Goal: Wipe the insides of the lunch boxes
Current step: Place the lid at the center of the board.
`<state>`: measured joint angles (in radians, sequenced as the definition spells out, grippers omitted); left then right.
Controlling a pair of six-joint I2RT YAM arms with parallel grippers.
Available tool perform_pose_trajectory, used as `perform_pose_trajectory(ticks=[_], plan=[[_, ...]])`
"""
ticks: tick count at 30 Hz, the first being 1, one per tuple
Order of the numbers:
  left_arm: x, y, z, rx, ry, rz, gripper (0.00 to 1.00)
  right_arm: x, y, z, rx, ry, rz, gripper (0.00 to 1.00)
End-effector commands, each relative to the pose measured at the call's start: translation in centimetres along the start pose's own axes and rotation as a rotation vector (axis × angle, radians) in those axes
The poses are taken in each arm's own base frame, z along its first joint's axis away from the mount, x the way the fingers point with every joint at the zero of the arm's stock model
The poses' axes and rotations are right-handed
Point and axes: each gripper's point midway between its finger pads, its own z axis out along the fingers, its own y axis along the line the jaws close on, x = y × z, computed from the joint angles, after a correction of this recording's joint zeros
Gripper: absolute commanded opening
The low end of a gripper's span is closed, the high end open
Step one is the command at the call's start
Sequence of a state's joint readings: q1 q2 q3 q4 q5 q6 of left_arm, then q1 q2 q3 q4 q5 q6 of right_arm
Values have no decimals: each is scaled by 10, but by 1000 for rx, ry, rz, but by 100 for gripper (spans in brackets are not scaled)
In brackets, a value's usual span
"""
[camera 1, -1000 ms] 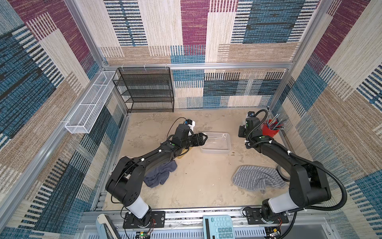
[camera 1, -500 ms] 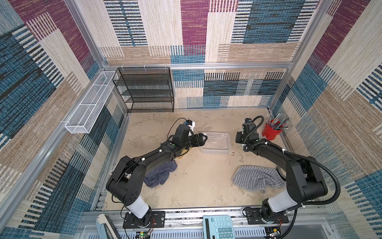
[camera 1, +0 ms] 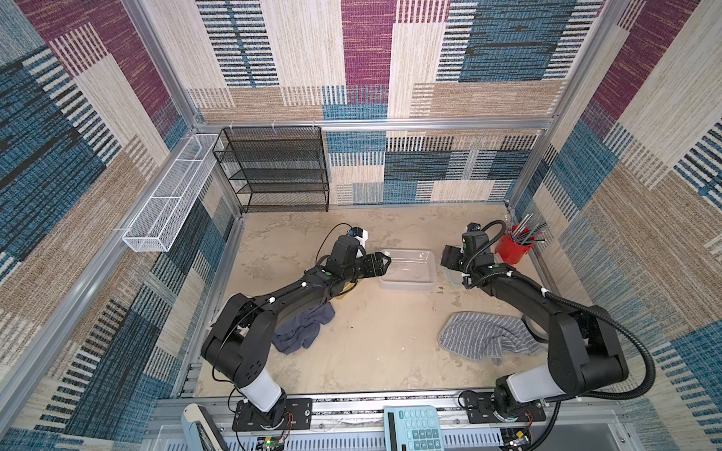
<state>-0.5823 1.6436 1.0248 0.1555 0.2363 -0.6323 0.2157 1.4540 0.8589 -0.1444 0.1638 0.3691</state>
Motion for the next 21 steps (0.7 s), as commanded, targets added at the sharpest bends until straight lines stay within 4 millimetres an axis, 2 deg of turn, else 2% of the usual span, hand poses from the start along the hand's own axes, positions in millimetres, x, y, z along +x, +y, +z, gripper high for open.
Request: perform_pose_trajectory(ticks=[1, 2, 5, 9, 12, 17, 21], plan=[[0, 7, 2, -31, -5, 21, 80, 43, -11, -7, 14, 125, 84, 95], [0, 7, 2, -32, -4, 21, 80, 55, -20, -10, 45, 148, 123, 99], [1, 9, 2, -36, -3, 26, 81, 78, -34, -24, 90, 192, 231, 98], [2, 8, 2, -32, -3, 31, 81, 83, -52, -50, 164, 167, 342, 98], [3, 8, 4, -22, -2, 31, 81, 89, -69, -63, 262, 179, 362, 98], [8, 9, 6, -6, 5, 26, 81, 124, -90, -77, 360, 280, 428, 98], [11, 14, 6, -21, 7, 34, 81, 143, -107, -83, 404, 305, 475, 98]])
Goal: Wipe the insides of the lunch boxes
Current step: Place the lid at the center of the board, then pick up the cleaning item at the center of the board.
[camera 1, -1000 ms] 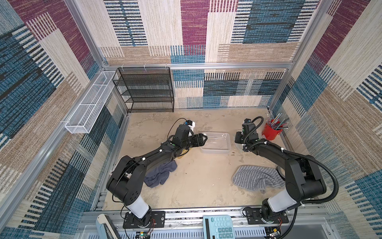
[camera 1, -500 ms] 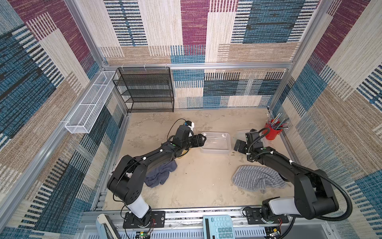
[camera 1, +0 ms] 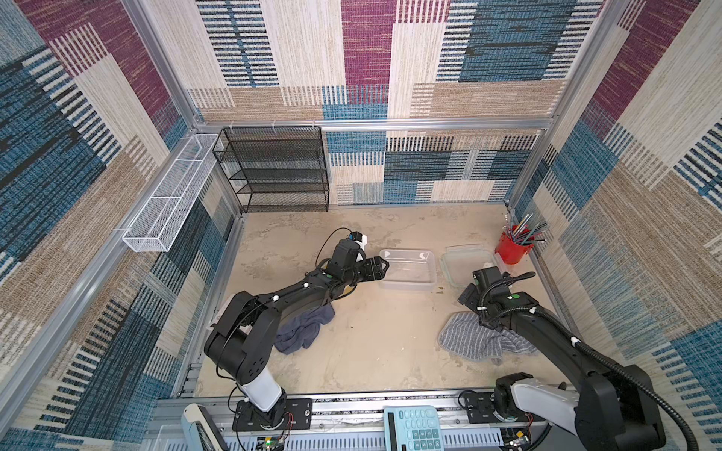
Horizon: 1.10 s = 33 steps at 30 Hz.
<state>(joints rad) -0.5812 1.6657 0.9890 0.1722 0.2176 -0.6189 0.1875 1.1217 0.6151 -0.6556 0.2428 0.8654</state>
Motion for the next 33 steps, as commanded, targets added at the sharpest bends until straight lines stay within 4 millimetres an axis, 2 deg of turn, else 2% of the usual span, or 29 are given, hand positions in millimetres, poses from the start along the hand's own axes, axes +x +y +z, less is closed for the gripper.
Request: perform_pose_trajectory(ticks=[1, 3, 7, 11, 16, 19, 23, 24, 26, 33], plan=[[-3, -1, -1, 17, -12, 30, 81, 8, -26, 4, 76, 30, 58, 98], [-3, 1, -3, 16, -13, 28, 81, 10, -35, 7, 88, 42, 73, 98], [-2, 5, -4, 8, -11, 27, 82, 21, -40, 18, 78, 81, 71, 98], [-1, 10, -4, 4, -9, 15, 82, 34, -49, 36, 103, 114, 56, 99], [-5, 15, -7, -2, -22, 1, 82, 46, -37, 48, 33, 167, 67, 94], [-8, 17, -9, -3, -34, -7, 82, 54, -36, 56, 7, 177, 70, 84], [-11, 19, -10, 2, -34, -19, 82, 73, -33, 64, -31, 246, 68, 65], [-12, 21, -10, 1, -37, -22, 82, 74, -33, 65, -34, 249, 71, 63], [-12, 23, -10, -3, -37, -26, 82, 70, -29, 63, -56, 234, 75, 59], [-12, 24, -10, 3, -32, -36, 82, 47, -5, 45, -199, 136, 92, 29]])
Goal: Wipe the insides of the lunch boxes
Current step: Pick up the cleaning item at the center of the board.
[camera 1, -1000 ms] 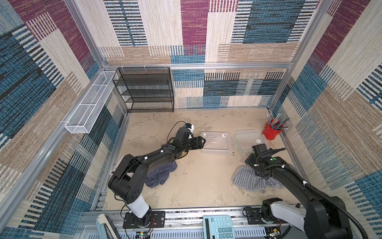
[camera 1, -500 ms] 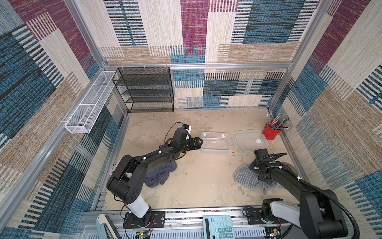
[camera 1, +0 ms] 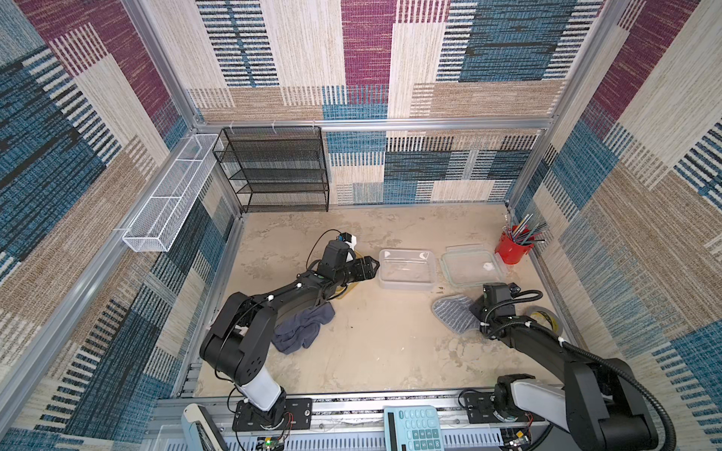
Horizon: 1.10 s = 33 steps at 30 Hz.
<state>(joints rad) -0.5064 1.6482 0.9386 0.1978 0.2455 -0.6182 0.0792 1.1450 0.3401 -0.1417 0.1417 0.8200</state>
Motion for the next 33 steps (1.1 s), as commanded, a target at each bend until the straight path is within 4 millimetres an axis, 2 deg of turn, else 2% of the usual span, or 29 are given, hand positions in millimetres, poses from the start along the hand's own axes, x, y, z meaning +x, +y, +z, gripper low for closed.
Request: perform_pose_trajectory(ticks=[1, 5, 9, 18, 23, 27, 33], plan=[[-3, -6, 0, 29, -8, 6, 82, 42, -3, -11, -34, 204, 17, 25], [-3, -5, -1, 22, -4, 7, 82, 15, 22, -31, -166, 81, 8, 8], [-3, -5, -1, 16, -1, 8, 82, -14, 50, -61, -312, -45, -18, 0], [-4, -9, 1, 33, 15, -6, 81, -61, 97, -117, -479, -213, -118, 0], [-3, -8, 2, 30, 17, -12, 81, -88, 123, -158, -571, -312, -146, 0], [-3, -10, 5, 40, 24, -12, 80, -99, 145, -184, -645, -356, -190, 0], [1, -16, 16, 76, 65, -26, 77, -98, 194, -209, -738, -399, -372, 0]])
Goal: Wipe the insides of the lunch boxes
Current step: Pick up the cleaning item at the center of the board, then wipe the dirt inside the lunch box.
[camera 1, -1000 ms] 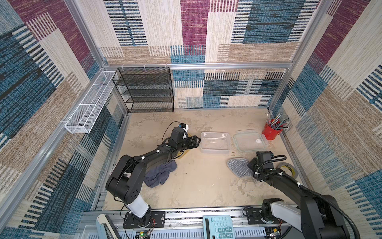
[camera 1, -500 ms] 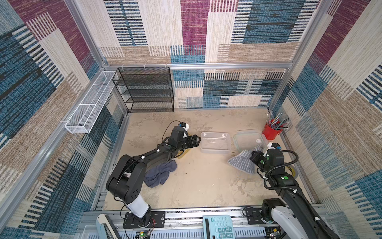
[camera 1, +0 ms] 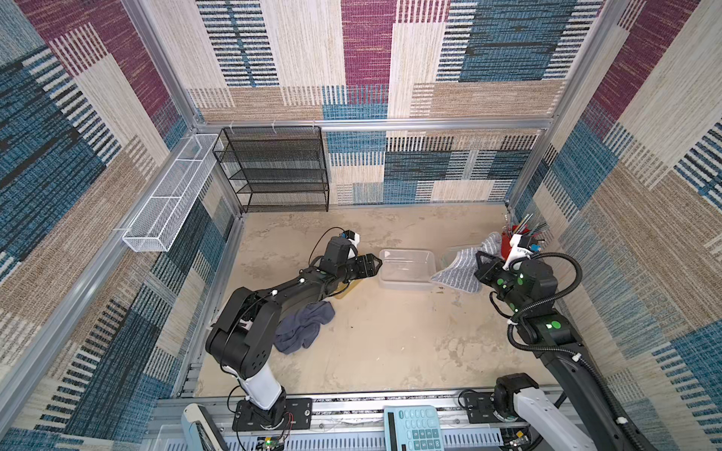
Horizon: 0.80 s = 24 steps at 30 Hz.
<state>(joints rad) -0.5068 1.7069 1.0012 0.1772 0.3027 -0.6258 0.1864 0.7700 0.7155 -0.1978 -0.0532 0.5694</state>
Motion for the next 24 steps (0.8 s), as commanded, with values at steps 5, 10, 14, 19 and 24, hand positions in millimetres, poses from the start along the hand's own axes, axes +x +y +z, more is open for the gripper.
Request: perform_pose_trajectory(ticks=[5, 10, 14, 19, 24], plan=[[7, -11, 12, 60, 55, -22, 72, -7, 53, 29, -145, 15, -248, 0], [15, -11, 21, 63, 88, -22, 64, 7, 73, 56, -174, 71, -400, 0], [21, -7, 29, 40, 123, -15, 60, 18, 79, 76, -177, 123, -493, 0], [22, 2, 32, -16, 141, 11, 58, 47, 84, 101, -205, 215, -591, 0], [26, 7, 36, -39, 160, 23, 52, 83, 82, 126, -223, 324, -661, 0]])
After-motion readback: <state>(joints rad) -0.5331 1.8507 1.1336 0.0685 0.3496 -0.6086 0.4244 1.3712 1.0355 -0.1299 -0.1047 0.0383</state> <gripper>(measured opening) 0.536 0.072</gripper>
